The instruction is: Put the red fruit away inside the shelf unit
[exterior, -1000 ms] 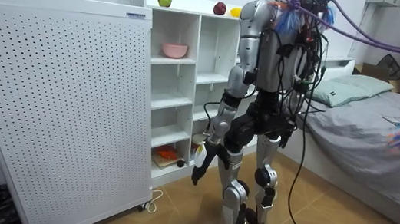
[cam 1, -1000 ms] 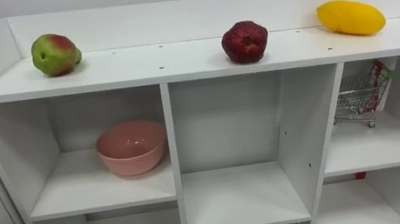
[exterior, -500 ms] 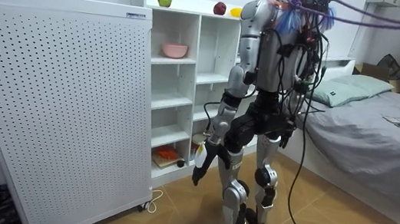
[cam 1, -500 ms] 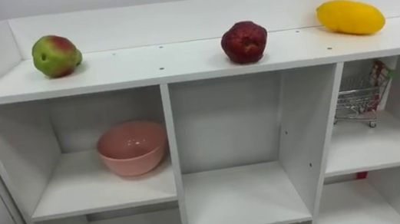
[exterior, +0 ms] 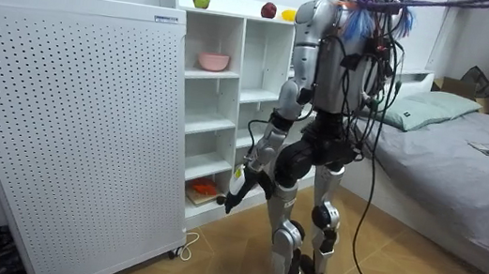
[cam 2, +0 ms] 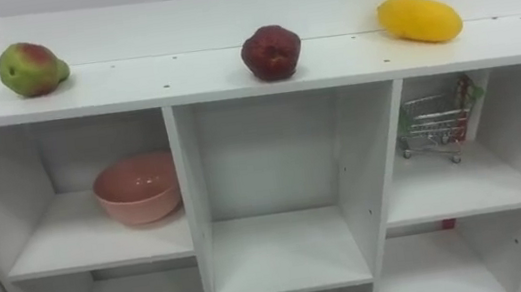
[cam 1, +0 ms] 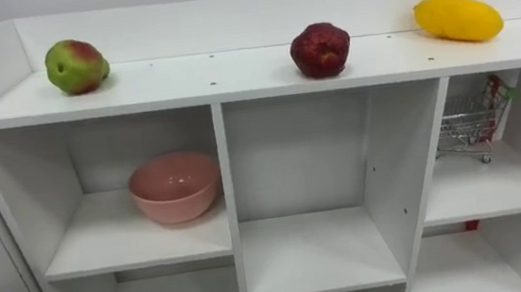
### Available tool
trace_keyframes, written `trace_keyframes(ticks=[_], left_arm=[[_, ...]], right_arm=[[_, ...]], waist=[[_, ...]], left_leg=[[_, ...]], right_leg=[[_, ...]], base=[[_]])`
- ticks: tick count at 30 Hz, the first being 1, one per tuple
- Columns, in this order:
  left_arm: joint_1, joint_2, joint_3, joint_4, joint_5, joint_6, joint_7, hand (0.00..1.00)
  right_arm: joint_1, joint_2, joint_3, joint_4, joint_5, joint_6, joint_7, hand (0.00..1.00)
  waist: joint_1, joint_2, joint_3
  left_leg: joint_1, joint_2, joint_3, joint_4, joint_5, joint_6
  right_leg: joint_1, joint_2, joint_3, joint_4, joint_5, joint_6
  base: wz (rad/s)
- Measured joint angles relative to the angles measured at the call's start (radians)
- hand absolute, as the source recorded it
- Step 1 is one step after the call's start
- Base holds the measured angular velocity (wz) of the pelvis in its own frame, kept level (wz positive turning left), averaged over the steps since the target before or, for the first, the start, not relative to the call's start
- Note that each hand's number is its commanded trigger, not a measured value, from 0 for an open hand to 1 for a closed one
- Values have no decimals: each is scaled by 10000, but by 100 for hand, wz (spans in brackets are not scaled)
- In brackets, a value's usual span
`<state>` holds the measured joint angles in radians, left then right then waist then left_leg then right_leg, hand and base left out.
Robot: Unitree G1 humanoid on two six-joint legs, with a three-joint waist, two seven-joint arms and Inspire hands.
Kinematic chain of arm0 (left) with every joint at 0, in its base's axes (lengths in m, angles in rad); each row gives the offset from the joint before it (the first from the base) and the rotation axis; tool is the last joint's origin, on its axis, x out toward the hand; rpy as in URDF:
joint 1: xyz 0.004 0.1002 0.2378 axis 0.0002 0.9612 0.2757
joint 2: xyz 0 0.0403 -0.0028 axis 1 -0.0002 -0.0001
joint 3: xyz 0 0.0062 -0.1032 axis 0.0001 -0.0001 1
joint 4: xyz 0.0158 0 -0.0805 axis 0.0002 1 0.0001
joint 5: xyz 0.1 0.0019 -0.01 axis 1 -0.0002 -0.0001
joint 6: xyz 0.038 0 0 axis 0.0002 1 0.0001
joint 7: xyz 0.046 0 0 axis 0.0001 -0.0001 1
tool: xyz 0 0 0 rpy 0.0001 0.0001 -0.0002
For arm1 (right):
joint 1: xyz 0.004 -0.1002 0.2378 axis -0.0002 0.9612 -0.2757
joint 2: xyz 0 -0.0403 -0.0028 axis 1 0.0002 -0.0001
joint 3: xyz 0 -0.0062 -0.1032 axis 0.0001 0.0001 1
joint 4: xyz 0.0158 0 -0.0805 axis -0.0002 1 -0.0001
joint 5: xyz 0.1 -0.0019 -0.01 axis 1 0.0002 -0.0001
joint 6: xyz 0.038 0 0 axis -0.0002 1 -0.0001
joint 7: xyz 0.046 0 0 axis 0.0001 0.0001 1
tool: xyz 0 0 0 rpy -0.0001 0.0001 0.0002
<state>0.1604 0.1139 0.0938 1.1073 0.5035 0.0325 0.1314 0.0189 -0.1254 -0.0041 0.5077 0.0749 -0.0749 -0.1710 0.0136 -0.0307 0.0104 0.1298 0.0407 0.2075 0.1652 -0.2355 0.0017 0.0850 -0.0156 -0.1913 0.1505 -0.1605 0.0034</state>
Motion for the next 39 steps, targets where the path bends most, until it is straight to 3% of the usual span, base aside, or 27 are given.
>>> trace_keyframes(ticks=[4,8,16,20,23,33,39], left_arm=[[93,49,-80,115,-4,-27,177,0],[330,141,-295,55,25,-41,167,0],[506,129,-387,138,145,-372,170,0],[609,121,-445,138,141,-383,170,0],[613,112,-593,106,171,-381,165,0],[228,157,-641,134,244,-364,151,0],[266,131,-592,107,551,-98,141,0]], right_arm=[[5,1,44,-2507,-440,-33,-439,0],[-173,2,-3,-4048,-1203,-289,-664,0],[-187,-37,-3,-6583,-1276,-826,-874,0],[-523,-227,-3,-6981,-1276,-1180,-1012,0],[-931,-406,-2,-7175,-1278,-1194,-1164,0],[-2159,-401,11,-7533,-1280,-1208,-1601,0],[-2698,-399,-36,-7532,-1201,-1182,-1934,0]], waist=[[166,6,-15],[182,98,-111],[225,176,-123],[215,157,-126],[232,119,-111],[518,-95,-104],[553,-129,-87]], left_leg=[[3,0,5,-14,0,0],[7,-8,-63,-14,0,0],[-39,-4,-160,46,9,3],[12,-8,-148,51,14,7],[1,-9,-165,41,16,11],[-27,-1,-253,-3,16,10],[-76,-9,-387,5,16,10]], right_leg=[[19,4,2,5,2,1],[15,0,104,7,4,2],[15,3,86,54,15,-16],[35,7,125,106,20,-25],[-3,9,128,174,20,-25],[-14,26,105,168,20,-24],[4,15,9,142,20,-24]], base=[[0],[0],[1],[-4],[0],[3],[6]])
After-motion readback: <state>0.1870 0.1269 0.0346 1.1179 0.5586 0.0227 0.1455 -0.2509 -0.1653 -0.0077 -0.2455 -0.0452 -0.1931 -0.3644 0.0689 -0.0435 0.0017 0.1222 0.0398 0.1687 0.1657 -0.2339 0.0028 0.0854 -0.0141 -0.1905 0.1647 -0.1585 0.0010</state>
